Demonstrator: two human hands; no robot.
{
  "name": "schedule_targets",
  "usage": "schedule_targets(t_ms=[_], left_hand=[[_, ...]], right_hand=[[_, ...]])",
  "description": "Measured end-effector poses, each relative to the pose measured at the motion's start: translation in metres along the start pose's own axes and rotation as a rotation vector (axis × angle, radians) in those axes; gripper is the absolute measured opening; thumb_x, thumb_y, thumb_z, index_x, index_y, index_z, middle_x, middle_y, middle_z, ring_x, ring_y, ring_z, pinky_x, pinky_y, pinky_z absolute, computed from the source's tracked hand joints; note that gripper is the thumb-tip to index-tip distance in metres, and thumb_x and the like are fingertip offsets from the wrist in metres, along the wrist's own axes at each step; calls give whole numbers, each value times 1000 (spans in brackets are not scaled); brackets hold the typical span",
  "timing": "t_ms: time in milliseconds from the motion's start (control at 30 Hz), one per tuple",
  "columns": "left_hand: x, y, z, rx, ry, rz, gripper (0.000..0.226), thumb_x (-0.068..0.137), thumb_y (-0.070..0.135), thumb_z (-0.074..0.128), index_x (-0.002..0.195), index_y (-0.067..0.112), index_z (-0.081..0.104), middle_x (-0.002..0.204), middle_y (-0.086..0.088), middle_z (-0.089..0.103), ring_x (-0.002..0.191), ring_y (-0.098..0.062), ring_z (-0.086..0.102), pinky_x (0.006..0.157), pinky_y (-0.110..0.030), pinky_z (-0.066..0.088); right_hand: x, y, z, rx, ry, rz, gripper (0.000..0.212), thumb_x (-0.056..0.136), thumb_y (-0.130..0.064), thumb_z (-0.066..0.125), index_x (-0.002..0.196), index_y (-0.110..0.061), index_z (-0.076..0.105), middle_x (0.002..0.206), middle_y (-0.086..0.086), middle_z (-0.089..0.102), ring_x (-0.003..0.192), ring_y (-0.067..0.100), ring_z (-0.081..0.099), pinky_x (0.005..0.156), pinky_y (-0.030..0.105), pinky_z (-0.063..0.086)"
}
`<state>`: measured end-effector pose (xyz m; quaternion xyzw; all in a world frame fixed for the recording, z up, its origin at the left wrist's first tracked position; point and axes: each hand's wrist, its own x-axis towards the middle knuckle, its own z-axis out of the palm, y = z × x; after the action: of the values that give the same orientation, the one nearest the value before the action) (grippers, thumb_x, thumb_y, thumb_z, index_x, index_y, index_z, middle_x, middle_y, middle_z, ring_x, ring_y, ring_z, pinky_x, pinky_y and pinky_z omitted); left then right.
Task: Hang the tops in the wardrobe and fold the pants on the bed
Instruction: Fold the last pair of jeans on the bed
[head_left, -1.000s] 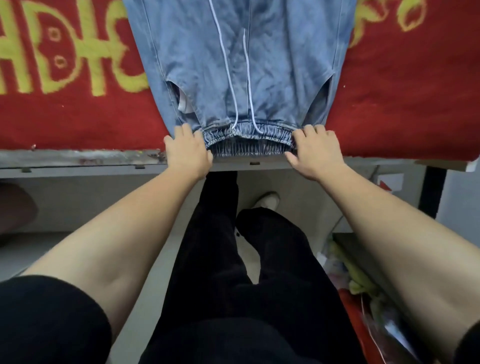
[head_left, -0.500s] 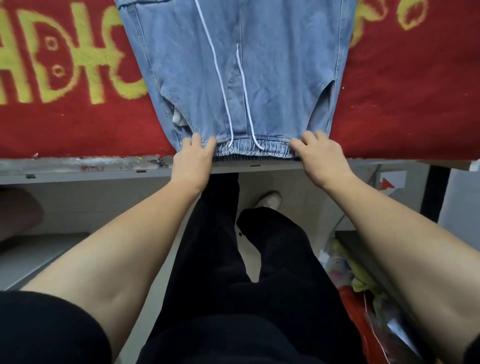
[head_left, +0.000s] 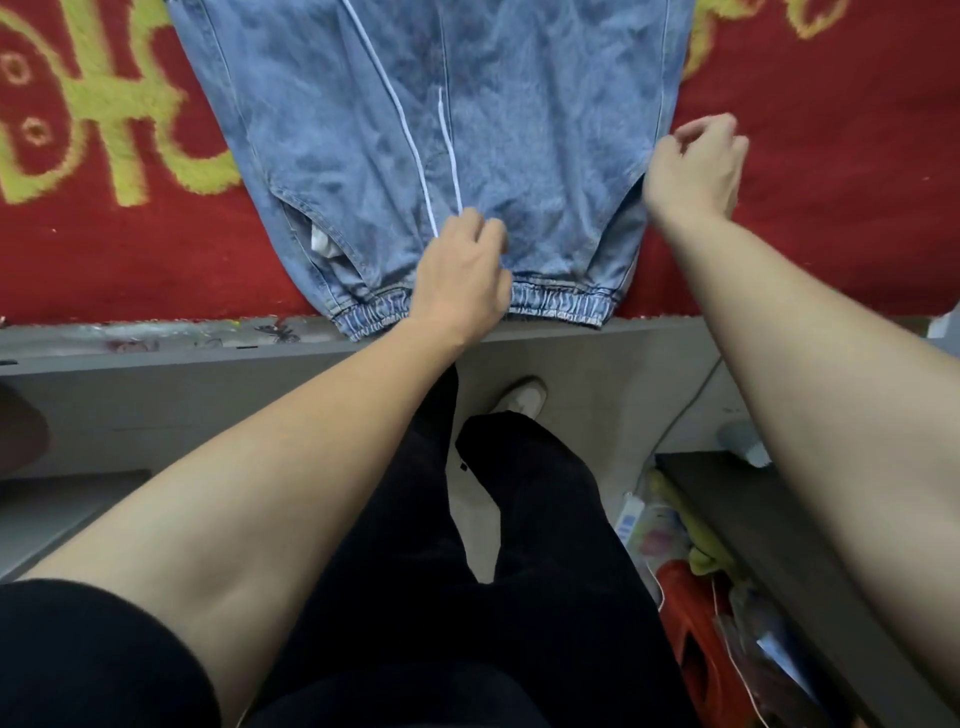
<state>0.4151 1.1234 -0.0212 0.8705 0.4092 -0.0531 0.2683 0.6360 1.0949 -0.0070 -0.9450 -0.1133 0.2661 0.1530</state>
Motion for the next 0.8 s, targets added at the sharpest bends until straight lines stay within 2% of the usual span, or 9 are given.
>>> schedule_targets(t_ms=[133, 267, 367, 467, 567, 633, 700, 733, 800], left_hand=[[18, 52, 28, -216, -82, -47, 24, 91, 28, 52, 102, 12, 66, 104, -11, 56, 98, -33, 51, 75, -46, 49], [35, 77, 51, -118, -354, -190, 46, 88, 63, 49, 113, 31, 69, 118, -4, 42, 118, -25, 37, 97, -43, 41], [47, 86, 57, -18, -334, -241, 68, 72, 81, 53, 108, 25, 65, 119, -5, 39, 118, -26, 34, 94, -42, 40], [55, 98, 56, 63, -338, -286, 63, 71, 69, 64, 114, 22, 59, 123, -6, 37, 117, -27, 34, 89, -39, 38], [52, 98, 48, -17, -336, -308, 45, 79, 48, 64, 114, 20, 62, 124, -6, 43, 119, -27, 37, 90, -41, 39], [46, 88, 34, -169, -308, -303, 26, 81, 41, 62, 96, 21, 67, 110, -5, 56, 111, -27, 48, 83, -39, 44], [33, 73, 17, -381, -310, -315, 20, 78, 34, 61, 68, 18, 57, 74, 1, 57, 85, -28, 56, 66, -32, 42], [26, 65, 7, -523, -312, -332, 23, 76, 33, 62, 63, 16, 55, 63, 3, 54, 74, -28, 55, 63, -32, 41], [13, 47, -17, -798, -280, -381, 12, 76, 28, 67, 74, 17, 68, 70, 1, 68, 73, -22, 63, 70, -33, 51]], right_hand=[[39, -6, 5, 219, -97, 158, 47, 81, -47, 54, 121, -22, 60, 122, -3, 64, 110, 16, 60, 99, 28, 44], [82, 18, 19, 320, -106, 86, 43, 58, -58, 60, 85, -26, 68, 87, -11, 70, 80, 10, 65, 84, 33, 58], [69, 5, 8, 361, -180, 73, 44, 70, -48, 71, 108, -25, 68, 105, -9, 71, 86, 5, 66, 80, 24, 56], [71, 3, 4, 367, -210, 32, 44, 80, -23, 73, 123, -19, 63, 112, -6, 69, 94, 4, 68, 78, 19, 56], [65, -6, -8, 447, -256, 14, 21, 82, -5, 63, 98, -17, 70, 91, -3, 72, 70, 8, 66, 56, 22, 50], [59, -17, -18, 493, -311, 15, 21, 81, 0, 55, 81, -15, 69, 79, 1, 71, 58, 12, 58, 48, 21, 42], [53, -34, -26, 539, -363, 46, 23, 80, 2, 50, 75, -15, 63, 72, 0, 65, 54, 11, 54, 51, 20, 43], [50, -44, -29, 558, -390, 54, 24, 80, 2, 48, 74, -17, 61, 70, -2, 62, 55, 10, 53, 53, 20, 44], [35, -70, -32, 581, -452, 34, 26, 80, 3, 44, 77, -19, 58, 72, -4, 60, 58, 9, 52, 57, 19, 44]])
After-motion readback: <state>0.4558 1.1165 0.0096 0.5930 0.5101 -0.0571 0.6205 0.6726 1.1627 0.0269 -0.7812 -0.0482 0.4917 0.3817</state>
